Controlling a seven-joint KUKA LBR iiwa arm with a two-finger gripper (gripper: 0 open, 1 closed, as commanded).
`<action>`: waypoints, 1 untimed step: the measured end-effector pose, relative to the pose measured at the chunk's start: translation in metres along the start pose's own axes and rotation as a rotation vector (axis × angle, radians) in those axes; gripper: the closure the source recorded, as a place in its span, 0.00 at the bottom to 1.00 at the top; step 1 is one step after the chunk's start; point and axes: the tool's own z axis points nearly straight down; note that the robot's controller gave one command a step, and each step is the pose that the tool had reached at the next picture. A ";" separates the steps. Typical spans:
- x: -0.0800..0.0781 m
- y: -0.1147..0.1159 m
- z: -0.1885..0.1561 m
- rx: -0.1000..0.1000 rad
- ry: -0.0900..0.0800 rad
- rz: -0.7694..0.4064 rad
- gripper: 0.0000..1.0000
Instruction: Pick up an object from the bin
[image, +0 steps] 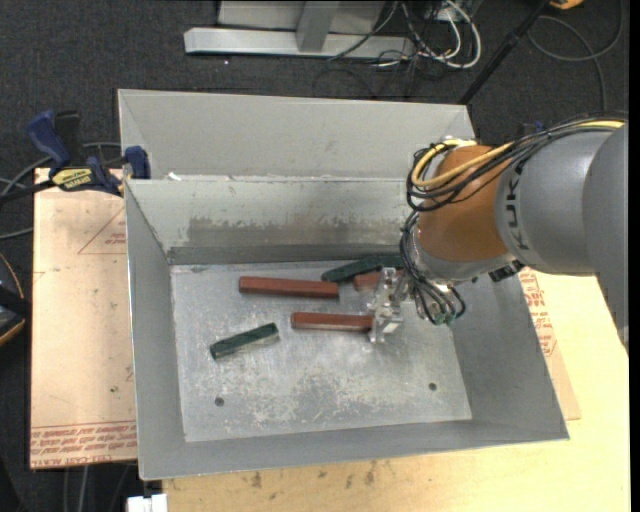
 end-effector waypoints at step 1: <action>0.000 0.000 0.000 0.000 0.000 0.000 1.00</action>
Offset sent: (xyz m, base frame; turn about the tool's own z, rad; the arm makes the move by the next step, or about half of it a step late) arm 0.0035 0.0013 0.1235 -0.0113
